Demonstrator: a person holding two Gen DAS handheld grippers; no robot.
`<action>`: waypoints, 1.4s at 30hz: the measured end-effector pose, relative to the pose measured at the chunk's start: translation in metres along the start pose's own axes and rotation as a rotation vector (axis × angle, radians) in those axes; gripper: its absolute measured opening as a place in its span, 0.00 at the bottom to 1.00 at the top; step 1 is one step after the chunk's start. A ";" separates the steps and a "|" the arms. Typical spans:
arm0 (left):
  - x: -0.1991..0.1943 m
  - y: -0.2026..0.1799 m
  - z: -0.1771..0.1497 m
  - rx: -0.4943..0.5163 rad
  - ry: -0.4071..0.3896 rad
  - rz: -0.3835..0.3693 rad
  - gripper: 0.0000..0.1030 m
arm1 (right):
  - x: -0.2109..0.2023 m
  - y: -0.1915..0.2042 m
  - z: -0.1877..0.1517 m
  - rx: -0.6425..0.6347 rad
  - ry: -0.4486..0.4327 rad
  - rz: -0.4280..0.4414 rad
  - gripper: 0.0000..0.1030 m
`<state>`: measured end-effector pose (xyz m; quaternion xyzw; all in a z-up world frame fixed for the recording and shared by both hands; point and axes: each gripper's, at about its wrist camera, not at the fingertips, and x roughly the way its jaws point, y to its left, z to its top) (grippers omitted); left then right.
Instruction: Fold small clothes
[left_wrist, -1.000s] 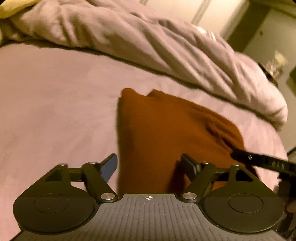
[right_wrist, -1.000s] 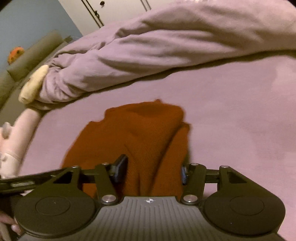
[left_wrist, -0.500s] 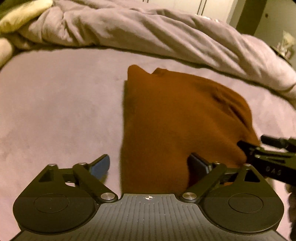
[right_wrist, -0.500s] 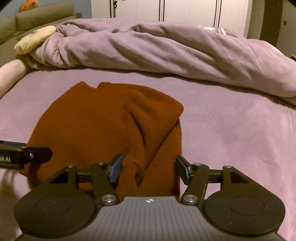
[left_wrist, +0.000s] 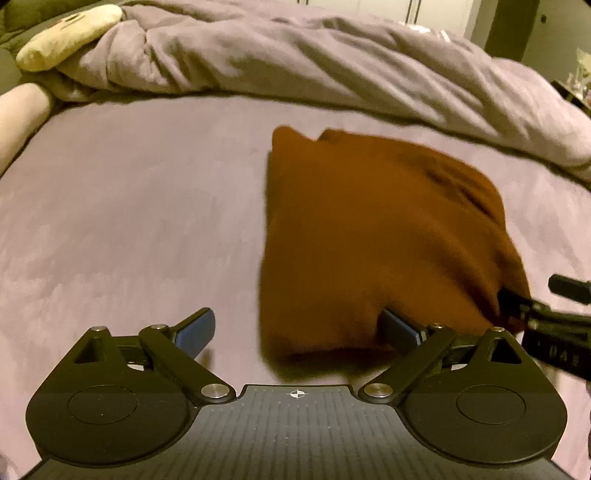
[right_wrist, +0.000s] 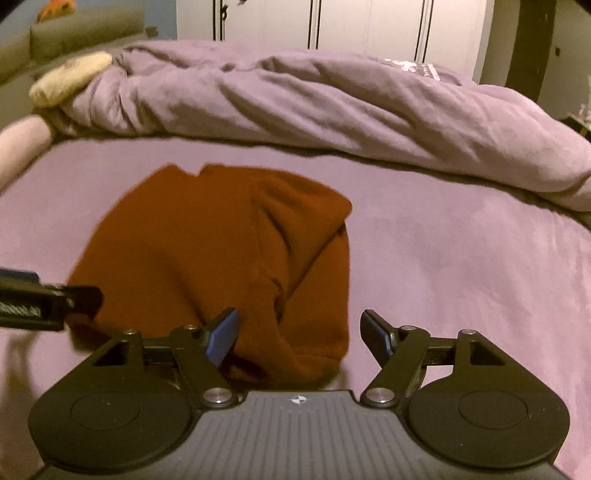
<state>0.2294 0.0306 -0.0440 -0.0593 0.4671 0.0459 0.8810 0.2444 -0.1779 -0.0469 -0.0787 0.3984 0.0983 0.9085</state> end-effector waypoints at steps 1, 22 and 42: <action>-0.001 -0.001 -0.001 0.002 0.001 0.005 0.96 | 0.002 -0.002 0.000 0.009 0.006 -0.001 0.71; -0.051 0.006 -0.030 -0.010 0.009 0.081 0.99 | -0.031 0.006 -0.030 -0.005 0.166 -0.090 0.91; -0.088 -0.014 -0.035 0.102 -0.045 0.137 1.00 | -0.089 0.027 -0.029 0.109 0.140 0.042 0.96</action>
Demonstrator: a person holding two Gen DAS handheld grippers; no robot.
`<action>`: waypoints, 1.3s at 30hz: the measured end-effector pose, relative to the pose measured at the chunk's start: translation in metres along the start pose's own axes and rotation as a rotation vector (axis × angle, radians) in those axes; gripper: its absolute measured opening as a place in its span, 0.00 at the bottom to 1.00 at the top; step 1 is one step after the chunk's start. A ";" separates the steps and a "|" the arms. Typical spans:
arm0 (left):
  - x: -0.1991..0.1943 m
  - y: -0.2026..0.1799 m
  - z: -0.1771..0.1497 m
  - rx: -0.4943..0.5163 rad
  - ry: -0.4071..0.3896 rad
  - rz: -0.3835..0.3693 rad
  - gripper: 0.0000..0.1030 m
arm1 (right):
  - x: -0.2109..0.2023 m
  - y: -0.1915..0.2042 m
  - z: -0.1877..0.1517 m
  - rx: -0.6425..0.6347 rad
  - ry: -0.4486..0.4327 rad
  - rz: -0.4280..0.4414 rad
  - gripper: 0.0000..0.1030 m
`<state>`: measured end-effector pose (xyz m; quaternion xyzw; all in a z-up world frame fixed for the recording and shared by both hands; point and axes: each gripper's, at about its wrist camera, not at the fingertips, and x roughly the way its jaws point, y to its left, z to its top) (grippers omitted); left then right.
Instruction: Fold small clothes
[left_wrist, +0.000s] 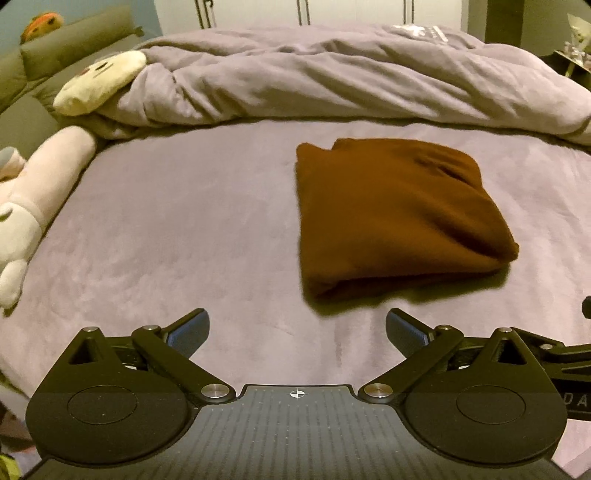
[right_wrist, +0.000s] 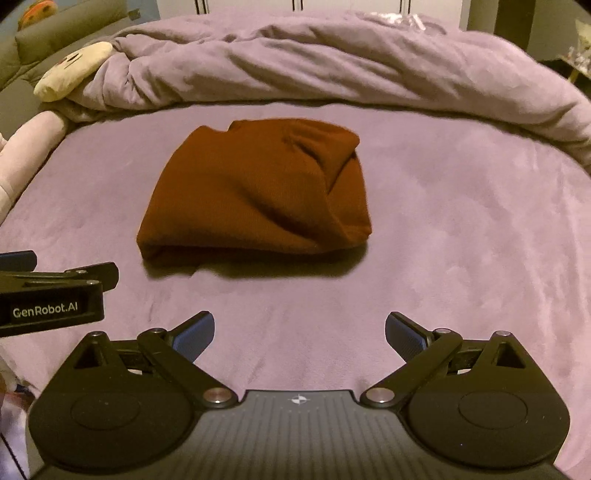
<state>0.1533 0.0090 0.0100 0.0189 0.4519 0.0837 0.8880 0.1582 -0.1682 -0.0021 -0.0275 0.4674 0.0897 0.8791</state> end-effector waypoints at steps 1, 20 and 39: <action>0.000 0.000 0.000 0.000 0.006 -0.004 1.00 | -0.001 0.001 0.000 -0.006 0.000 -0.003 0.96; -0.005 -0.002 -0.006 0.010 0.032 -0.015 1.00 | 0.000 0.001 0.007 0.020 0.018 0.000 0.96; -0.005 -0.001 -0.008 0.009 0.037 -0.015 1.00 | -0.003 0.004 0.006 0.017 0.009 -0.008 0.96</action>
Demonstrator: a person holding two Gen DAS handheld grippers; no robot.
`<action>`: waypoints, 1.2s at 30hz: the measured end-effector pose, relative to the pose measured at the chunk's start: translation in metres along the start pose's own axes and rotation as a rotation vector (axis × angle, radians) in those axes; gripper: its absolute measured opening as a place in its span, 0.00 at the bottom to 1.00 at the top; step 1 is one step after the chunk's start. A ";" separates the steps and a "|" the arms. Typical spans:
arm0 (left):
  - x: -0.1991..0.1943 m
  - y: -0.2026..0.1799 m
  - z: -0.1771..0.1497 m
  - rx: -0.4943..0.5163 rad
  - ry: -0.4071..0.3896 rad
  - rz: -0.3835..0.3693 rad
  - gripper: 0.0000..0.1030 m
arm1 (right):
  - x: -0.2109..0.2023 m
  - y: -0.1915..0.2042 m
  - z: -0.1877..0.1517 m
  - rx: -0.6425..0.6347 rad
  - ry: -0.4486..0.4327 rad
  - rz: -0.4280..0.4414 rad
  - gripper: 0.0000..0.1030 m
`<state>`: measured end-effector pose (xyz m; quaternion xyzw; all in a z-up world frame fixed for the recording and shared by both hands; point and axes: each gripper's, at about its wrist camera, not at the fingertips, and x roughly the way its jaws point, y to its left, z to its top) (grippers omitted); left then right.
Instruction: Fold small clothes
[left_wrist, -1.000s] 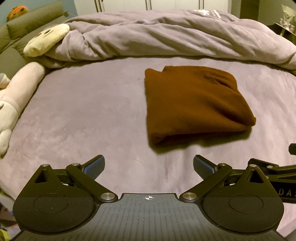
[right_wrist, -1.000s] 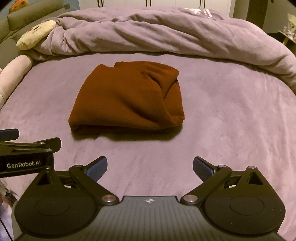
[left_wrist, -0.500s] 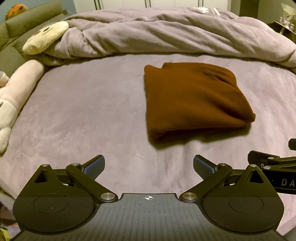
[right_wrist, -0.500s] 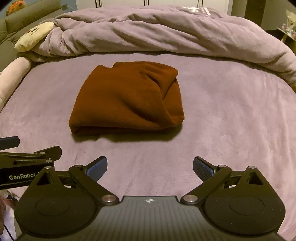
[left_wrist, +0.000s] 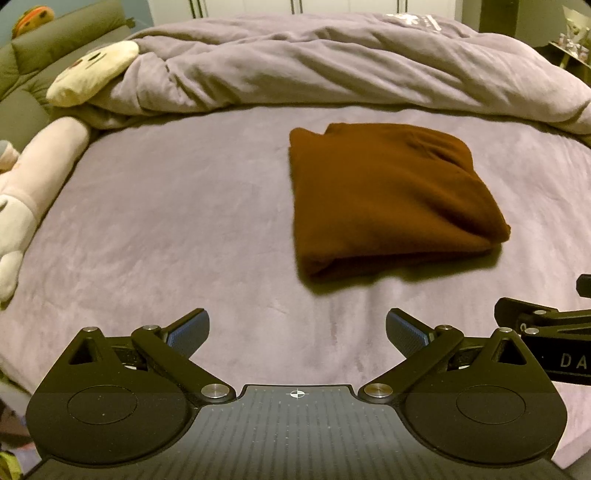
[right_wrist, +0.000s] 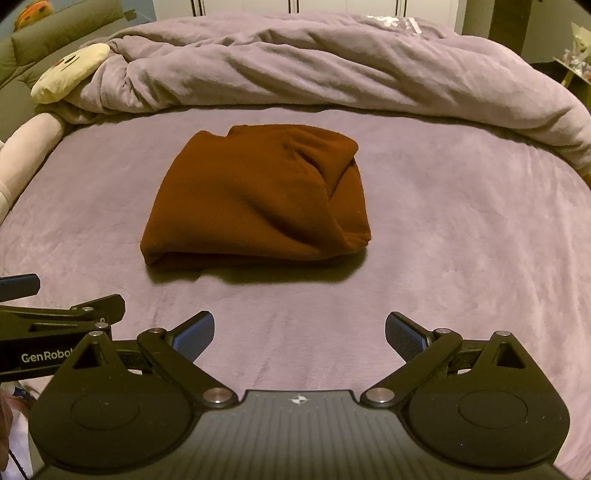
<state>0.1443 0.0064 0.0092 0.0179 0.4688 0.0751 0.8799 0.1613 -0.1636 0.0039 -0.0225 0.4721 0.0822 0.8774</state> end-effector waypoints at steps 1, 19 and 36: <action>0.000 0.000 0.000 0.000 0.000 0.000 1.00 | 0.000 0.000 0.000 0.002 -0.001 -0.003 0.96; 0.000 -0.002 -0.003 0.000 0.007 -0.006 1.00 | -0.001 -0.002 -0.001 0.003 -0.003 -0.016 0.96; 0.000 -0.004 -0.003 0.016 -0.002 -0.009 1.00 | -0.002 -0.003 -0.001 -0.006 -0.007 -0.025 0.96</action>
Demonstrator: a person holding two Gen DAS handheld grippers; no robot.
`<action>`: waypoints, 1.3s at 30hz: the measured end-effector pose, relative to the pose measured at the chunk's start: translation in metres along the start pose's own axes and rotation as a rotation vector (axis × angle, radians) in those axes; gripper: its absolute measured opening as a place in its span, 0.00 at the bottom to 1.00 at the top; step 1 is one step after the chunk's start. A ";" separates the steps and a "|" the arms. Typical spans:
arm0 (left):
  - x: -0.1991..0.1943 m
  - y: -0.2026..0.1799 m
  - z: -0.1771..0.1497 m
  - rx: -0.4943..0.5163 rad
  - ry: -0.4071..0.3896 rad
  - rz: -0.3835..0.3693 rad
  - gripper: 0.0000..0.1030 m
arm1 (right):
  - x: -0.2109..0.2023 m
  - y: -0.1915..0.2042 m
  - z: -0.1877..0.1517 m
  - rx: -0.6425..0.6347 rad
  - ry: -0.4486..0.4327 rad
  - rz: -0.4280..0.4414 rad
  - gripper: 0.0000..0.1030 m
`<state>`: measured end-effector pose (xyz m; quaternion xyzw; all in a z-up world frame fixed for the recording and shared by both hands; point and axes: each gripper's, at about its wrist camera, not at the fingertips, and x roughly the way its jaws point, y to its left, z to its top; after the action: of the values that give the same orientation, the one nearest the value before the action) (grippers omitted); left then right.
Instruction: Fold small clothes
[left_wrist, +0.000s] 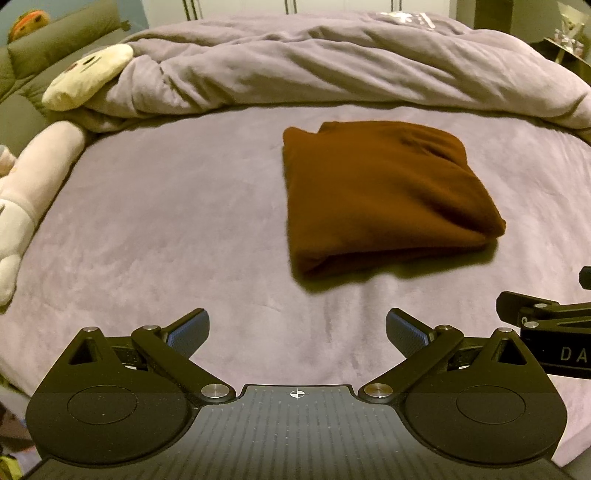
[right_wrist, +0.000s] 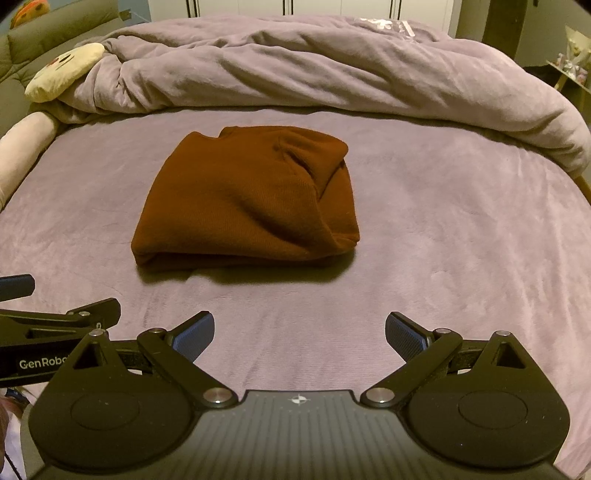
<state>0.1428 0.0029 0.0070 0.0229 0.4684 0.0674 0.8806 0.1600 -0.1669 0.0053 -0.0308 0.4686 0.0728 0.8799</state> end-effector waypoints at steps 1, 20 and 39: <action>0.000 0.000 0.000 0.000 0.000 -0.001 1.00 | 0.000 0.000 0.000 0.000 -0.001 -0.001 0.96; -0.001 0.001 0.002 -0.001 0.003 -0.013 1.00 | -0.001 -0.001 0.001 -0.006 -0.005 -0.012 0.96; 0.001 0.001 0.003 0.000 0.007 -0.018 1.00 | -0.002 0.000 0.002 -0.011 -0.003 -0.016 0.96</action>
<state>0.1456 0.0044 0.0079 0.0185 0.4716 0.0596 0.8796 0.1609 -0.1672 0.0079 -0.0391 0.4665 0.0683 0.8810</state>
